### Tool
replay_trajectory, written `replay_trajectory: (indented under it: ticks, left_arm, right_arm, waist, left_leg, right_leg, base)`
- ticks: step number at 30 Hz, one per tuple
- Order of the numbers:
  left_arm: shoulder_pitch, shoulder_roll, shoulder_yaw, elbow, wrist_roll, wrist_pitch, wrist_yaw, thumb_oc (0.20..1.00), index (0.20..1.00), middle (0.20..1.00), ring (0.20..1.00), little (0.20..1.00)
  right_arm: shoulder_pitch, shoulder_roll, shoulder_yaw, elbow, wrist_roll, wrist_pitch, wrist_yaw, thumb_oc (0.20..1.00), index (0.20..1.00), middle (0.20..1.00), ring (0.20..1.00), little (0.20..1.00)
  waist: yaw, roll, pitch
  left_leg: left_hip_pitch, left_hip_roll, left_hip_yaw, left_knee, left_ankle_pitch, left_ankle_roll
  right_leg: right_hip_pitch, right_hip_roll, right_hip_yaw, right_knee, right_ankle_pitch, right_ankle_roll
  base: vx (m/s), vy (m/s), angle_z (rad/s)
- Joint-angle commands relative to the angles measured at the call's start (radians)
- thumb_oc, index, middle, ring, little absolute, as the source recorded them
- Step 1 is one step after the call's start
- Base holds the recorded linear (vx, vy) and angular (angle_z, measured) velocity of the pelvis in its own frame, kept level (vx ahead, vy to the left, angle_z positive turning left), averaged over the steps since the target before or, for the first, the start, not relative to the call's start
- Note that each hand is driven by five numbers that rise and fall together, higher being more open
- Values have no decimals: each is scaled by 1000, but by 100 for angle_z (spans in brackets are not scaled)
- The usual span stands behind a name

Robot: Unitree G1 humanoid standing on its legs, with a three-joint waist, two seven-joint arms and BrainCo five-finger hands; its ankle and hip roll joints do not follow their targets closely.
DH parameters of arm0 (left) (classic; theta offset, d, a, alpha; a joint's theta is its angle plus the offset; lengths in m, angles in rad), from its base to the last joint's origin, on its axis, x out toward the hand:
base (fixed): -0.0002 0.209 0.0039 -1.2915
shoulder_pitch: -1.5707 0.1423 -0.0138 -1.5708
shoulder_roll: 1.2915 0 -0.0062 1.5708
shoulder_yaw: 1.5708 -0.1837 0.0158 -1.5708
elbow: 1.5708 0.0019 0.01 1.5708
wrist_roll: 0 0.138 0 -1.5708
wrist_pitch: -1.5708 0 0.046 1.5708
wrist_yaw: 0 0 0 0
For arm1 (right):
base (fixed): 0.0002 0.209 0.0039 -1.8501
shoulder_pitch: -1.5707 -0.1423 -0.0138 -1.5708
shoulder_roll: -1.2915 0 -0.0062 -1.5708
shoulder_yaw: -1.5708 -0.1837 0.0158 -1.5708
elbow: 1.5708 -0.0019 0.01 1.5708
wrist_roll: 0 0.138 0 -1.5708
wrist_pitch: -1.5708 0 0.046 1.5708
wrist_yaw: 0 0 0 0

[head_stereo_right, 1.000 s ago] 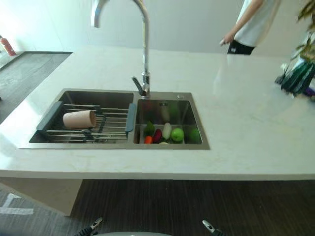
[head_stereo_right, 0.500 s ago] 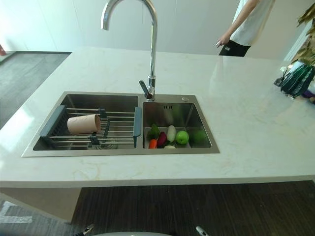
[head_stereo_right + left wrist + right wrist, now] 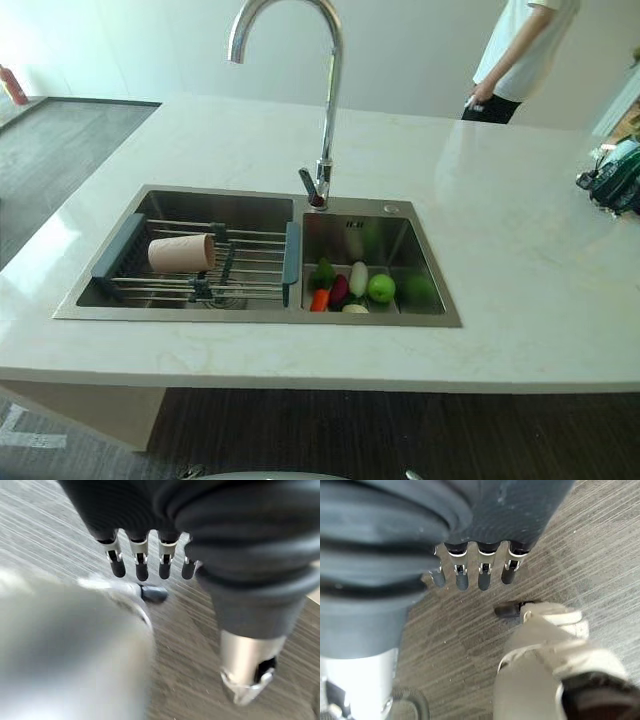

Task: Place the dishes in the dishwasher.

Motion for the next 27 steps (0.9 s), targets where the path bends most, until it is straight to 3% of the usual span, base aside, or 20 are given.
replay_trajectory:
  ticks: [1,3,8,9,10,12,17,19,21,23,25,27]
  left_arm:
    - [-27,-13,30,53,11,66,-58,1000,1000,1000,1000,1000]
    - [-12,-4,24,57,40,103,-121,1000,1000,1000,1000,1000]
    - [16,11,8,50,116,118,-246,1000,1000,1000,1000,1000]
    - [37,33,-8,27,203,163,-383,1000,1000,1000,1000,1000]
    - [47,49,-16,18,247,195,-454,1000,1000,1000,1000,1000]
    - [55,65,-20,10,289,221,-511,1000,1000,1000,1000,1000]
    - [90,207,30,13,475,328,-731,1000,1000,1000,1000,1000]
    - [97,243,50,19,506,345,-770,1000,1000,1000,1000,1000]
    - [120,355,127,39,593,386,-865,1000,1000,1000,1000,1000]
    - [127,434,175,60,655,407,-889,1000,1000,1000,1000,1000]
    - [138,535,231,96,718,388,-880,1000,1000,1000,1000,1000]
    - [120,691,281,155,648,301,-669,1000,1000,1000,1000,1000]
  right_arm:
    - [-79,-39,-7,47,-2,-11,-2,1000,1000,1000,1000,1000]
    - [-81,-44,-11,46,-4,-11,-3,1000,1000,1000,1000,1000]
    - [-84,-61,-18,43,-17,-11,-1,1000,1000,1000,1000,1000]
    - [-87,-84,-25,37,-25,-10,5,1000,1000,1000,1000,1000]
    - [-89,-99,-28,37,-28,-5,9,1000,1000,1000,1000,1000]
    - [-91,-115,-32,39,-32,1,16,1000,1000,1000,1000,1000]
    - [-99,-193,-59,66,-31,14,50,1000,1000,1000,1000,1000]
    - [-101,-208,-64,70,-30,16,57,1000,1000,1000,1000,1000]
    - [-101,-247,-78,81,-39,15,77,1000,1000,1000,1000,1000]
    - [-104,-267,-78,90,-38,16,83,1000,1000,1000,1000,1000]
    - [-109,-284,-75,103,-38,16,86,1000,1000,1000,1000,1000]
    - [-122,-309,-53,119,-28,21,91,1000,1000,1000,1000,1000]
  waist:
    - [20,48,12]
    - [26,52,14]
    - [32,60,18]
    - [36,70,24]
    - [37,77,26]
    - [37,84,28]
    - [37,113,32]
    - [36,118,31]
    - [33,135,28]
    - [30,146,27]
    - [28,157,23]
    - [21,169,21]
  left_leg:
    - [8,52,-10,-4,-24,-46]
    - [4,53,-19,-4,-24,-46]
    - [3,56,-26,-4,-24,-48]
    - [1,56,-35,-4,-23,-49]
    - [0,57,-36,-4,-23,-50]
    - [-1,57,-37,-4,-22,-51]
    - [0,53,-38,-4,-22,-55]
    - [0,52,-36,-4,-23,-56]
    - [3,45,-33,-4,-24,-57]
    - [5,41,-30,-4,-24,-57]
    - [6,36,-26,-4,-22,-57]
    - [14,29,-19,-4,-23,-56]
  right_leg:
    - [12,31,27,1,-60,24]
    - [9,33,27,1,-60,23]
    - [8,36,27,1,-61,22]
    - [6,38,29,1,-63,23]
    - [6,38,28,1,-64,23]
    - [5,37,27,1,-65,23]
    - [3,31,21,1,-66,31]
    - [3,29,19,1,-65,33]
    - [2,23,21,1,-64,39]
    - [1,19,25,1,-63,43]
    - [0,16,29,1,-61,47]
    - [4,13,39,1,-61,52]
  base:
    - [8,-20,10]
    - [1,-36,11]
    - [5,-28,2]
    - [0,0,0]
    - [0,0,0]
    - [0,0,0]
    - [0,0,0]
    - [5,18,0]
    - [17,80,0]
    - [6,81,0]
    - [-3,92,0]
    - [-6,99,1]
